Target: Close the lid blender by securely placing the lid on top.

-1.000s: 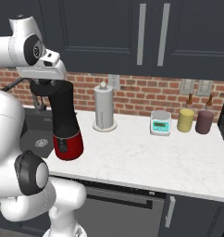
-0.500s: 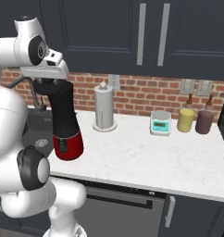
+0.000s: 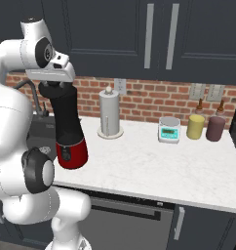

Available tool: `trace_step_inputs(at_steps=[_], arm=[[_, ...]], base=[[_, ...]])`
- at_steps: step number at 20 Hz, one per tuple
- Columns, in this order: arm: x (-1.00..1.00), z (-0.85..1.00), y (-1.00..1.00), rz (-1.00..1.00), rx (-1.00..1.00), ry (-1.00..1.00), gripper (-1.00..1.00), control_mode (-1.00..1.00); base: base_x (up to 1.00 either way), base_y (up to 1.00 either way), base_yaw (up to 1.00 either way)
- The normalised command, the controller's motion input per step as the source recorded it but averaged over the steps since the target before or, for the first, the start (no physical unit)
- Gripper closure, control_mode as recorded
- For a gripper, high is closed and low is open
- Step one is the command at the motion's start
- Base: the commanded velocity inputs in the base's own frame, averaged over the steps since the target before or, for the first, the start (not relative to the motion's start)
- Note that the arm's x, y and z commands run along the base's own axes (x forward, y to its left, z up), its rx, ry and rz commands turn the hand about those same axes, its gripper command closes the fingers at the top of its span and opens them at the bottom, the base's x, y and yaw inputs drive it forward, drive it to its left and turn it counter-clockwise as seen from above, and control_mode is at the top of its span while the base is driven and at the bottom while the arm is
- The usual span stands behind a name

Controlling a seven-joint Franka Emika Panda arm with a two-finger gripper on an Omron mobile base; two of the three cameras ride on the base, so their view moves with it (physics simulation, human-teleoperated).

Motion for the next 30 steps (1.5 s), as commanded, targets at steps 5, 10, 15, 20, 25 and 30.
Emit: trace_step_inputs(at_steps=[5, 10, 15, 20, 25, 30], arm=[[0.24, -0.10, 0.00, 0.00, -0.02, 0.00, 1.00, -1.00], [0.30, -0.23, 0.00, 0.00, -0.05, 0.00, 1.00, -1.00], [0.30, -0.21, 0.00, 0.00, -0.05, 0.00, 1.00, -1.00], [0.10, -0.06, -0.05, 0.00, -0.01, 0.00, 1.00, -1.00], [0.00, -0.14, -0.23, 0.00, 0.00, -0.03, 1.00, -1.00], [0.00, -0.23, -0.28, 0.00, 0.00, -0.05, 1.00, -1.00]], base=[[0.00, 0.00, 0.00], [0.00, 0.00, 0.00], [0.00, 0.00, 0.00], [0.00, 0.00, 0.00], [0.00, 0.00, 0.00], [0.00, 0.00, 0.00]])
